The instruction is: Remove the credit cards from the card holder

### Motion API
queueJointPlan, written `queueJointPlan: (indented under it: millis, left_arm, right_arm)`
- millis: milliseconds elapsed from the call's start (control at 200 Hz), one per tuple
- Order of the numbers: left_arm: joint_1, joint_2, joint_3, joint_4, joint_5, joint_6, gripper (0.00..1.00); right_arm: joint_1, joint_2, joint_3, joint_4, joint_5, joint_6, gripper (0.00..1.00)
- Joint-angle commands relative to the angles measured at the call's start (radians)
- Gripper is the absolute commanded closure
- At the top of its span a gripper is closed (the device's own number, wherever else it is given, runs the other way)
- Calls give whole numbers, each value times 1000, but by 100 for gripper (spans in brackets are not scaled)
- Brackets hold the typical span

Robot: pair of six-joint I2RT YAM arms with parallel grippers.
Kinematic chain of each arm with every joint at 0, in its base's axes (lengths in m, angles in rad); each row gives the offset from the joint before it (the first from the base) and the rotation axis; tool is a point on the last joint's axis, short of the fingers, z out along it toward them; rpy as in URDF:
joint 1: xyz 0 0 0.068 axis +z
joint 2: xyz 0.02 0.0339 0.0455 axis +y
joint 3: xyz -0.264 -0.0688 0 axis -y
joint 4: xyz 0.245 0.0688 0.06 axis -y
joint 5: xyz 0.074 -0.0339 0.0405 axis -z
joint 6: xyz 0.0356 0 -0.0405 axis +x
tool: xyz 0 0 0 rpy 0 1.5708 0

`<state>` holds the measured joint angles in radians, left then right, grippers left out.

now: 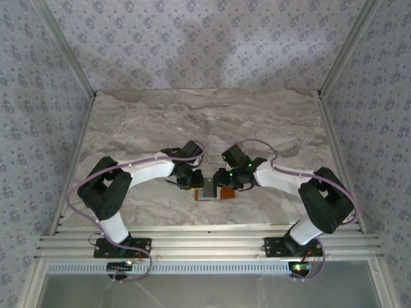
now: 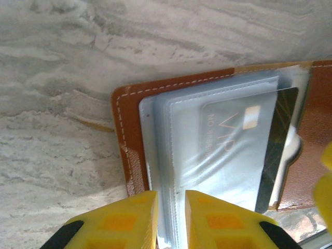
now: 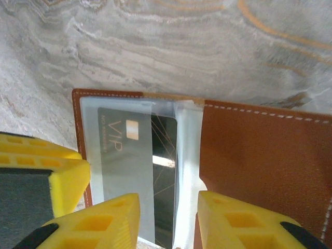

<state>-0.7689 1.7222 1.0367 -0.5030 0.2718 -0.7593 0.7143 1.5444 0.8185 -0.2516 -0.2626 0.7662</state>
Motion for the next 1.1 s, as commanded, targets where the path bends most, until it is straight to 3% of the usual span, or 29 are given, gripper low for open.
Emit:
queueJointPlan:
  millis: [0, 530, 1094]
  left_arm:
    - [-7, -6, 30, -39, -14, 8, 78]
    - [-8, 63, 20, -101, -86, 36, 79]
    - [-8, 77, 0, -90, -68, 37, 79]
  right_arm:
    - [-7, -13, -16, 59, -72, -2, 64]
    - [-33, 37, -45, 91, -82, -21, 67]
    - [-67, 100, -117, 297, -222, 25, 74]
